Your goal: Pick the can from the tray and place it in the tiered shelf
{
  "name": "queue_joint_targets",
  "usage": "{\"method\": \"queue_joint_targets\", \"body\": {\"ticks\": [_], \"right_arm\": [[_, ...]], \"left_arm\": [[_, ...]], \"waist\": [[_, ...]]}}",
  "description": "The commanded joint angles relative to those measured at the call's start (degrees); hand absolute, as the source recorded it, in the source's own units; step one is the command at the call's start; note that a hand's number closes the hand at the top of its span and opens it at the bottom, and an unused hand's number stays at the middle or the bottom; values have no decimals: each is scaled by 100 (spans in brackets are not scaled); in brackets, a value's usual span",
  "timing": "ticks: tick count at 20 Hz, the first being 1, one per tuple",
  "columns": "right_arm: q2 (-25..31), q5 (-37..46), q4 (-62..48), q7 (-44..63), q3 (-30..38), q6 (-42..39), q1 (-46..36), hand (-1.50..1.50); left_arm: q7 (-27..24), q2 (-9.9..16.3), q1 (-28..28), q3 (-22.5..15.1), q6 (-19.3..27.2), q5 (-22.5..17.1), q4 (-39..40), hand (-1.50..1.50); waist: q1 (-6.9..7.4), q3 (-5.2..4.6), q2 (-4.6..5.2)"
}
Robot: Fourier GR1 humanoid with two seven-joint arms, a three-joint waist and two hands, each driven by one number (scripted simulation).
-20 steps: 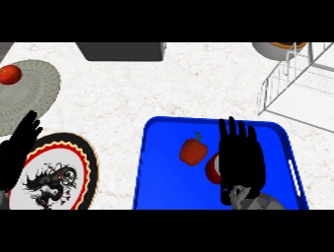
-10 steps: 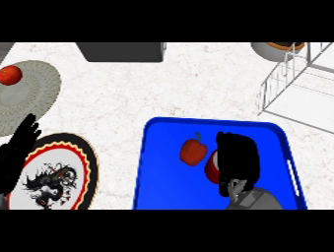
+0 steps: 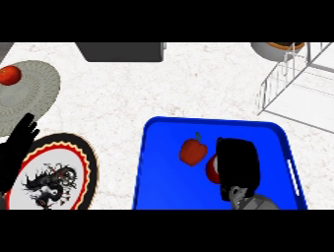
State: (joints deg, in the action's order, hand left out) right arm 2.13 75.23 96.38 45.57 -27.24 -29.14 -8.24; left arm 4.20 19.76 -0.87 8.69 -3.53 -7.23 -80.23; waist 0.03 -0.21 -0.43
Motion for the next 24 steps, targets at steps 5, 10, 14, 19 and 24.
{"method": "queue_joint_targets", "body": {"ticks": [5,10,14,19,24], "right_arm": [[739,-187,968,-850,319,438,263,150],[1449,-1511,1102,-2286,1748,776,323,150],[1549,-1795,2065,-2367,2021,626,803,150],[1521,-2976,3230,-2132,3165,-143,830,150],[1079,-4473,3917,-1142,4241,-962,379,150]], "left_arm": [[23,-185,65,-8,37,152,68,0],[48,-154,-279,52,-45,93,-201,0],[-118,-44,41,175,-48,252,221,0],[-115,-129,-328,204,-172,78,-85,0],[241,-342,-157,-4,156,286,-366,0]], "waist": [[-52,22,37],[-27,26,42],[-64,20,37],[-90,19,13],[-97,18,1]]}}
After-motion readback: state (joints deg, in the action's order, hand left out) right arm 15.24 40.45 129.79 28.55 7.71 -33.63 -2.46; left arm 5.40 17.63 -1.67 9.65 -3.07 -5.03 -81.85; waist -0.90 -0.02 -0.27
